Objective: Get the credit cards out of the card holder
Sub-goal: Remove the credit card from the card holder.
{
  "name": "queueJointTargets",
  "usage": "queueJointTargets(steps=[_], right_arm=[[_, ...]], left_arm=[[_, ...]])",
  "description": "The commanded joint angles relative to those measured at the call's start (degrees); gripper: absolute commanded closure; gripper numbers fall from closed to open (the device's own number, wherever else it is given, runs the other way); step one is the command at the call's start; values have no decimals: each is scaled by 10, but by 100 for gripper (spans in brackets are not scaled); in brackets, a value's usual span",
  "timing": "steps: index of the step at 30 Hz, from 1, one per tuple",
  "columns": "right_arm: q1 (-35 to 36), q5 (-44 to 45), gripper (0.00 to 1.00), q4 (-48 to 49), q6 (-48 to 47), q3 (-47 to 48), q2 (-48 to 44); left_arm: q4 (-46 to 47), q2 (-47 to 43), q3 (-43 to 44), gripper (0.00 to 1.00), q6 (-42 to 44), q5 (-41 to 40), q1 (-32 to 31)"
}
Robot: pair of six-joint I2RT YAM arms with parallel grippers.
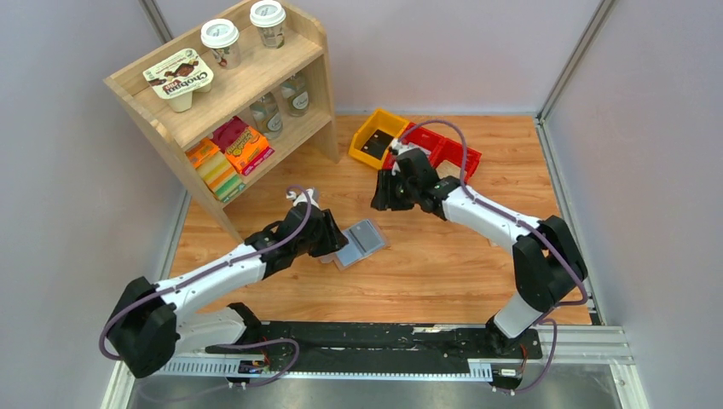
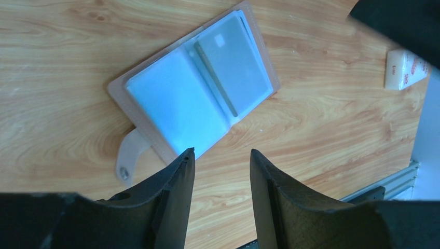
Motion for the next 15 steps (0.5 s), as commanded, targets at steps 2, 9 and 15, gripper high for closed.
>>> queueJointTargets(steps=[2, 9, 15], right_arm=[[32, -30, 49, -18, -17, -44, -13], [49, -45, 47, -13, -14, -47, 38], [63, -51, 46, -17, -16, -35, 75]], left_arm=[[74, 74, 24, 49, -21, 56, 18], [77, 148, 13, 57, -23, 82, 32], [41, 173, 4, 60, -19, 64, 32]])
